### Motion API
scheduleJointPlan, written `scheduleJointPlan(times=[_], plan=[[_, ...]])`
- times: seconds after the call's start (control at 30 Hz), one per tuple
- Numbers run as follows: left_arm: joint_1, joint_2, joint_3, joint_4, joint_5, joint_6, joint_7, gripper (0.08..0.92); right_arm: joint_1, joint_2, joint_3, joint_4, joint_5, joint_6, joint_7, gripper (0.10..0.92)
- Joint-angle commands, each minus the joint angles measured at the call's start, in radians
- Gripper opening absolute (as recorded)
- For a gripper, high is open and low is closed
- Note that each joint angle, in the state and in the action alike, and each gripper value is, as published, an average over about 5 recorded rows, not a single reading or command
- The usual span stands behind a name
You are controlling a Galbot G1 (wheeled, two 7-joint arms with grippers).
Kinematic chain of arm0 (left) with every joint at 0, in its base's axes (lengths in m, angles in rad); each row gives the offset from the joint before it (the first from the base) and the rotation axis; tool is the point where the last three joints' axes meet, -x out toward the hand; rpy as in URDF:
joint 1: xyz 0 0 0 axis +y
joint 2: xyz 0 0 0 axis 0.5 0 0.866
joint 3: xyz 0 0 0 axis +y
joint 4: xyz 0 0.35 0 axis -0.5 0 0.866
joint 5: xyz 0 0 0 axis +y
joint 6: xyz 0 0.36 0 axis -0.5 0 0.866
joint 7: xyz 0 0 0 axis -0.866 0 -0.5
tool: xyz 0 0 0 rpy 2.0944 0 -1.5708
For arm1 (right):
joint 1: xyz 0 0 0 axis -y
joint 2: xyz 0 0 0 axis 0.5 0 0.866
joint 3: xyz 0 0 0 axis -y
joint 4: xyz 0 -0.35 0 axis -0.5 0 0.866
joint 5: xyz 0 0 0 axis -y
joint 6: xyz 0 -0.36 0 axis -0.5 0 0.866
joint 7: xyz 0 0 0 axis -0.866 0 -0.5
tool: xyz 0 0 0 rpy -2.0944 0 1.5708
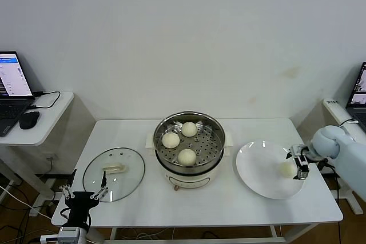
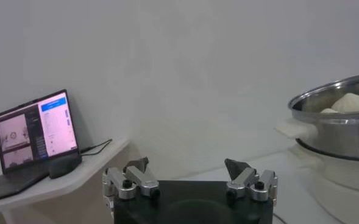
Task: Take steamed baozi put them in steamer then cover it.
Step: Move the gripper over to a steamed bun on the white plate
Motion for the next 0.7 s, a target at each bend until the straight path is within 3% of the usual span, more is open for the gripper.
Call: scheduleJointPlan(times=[0.03, 0.33, 0.7], plan=[[0.000, 0.001, -0.003, 0.006, 0.000, -0.001, 0.000, 0.823, -0.008, 0.106, 0.031, -0.147, -0.068, 0.008, 0.007, 0.822], [-0.005, 0.001, -0.001, 0.010, 0.000, -0.001, 0.000, 0.823, -0.014, 0.126, 0.059, -0.181, -0.104, 0.009, 0.002, 0.789], [-0.002, 0.000, -0.003, 0.005, 0.000, -0.003, -0.001, 0.823, 0.033, 0.090, 0.030, -0.124, -0.045, -0.003, -0.012, 0.648]])
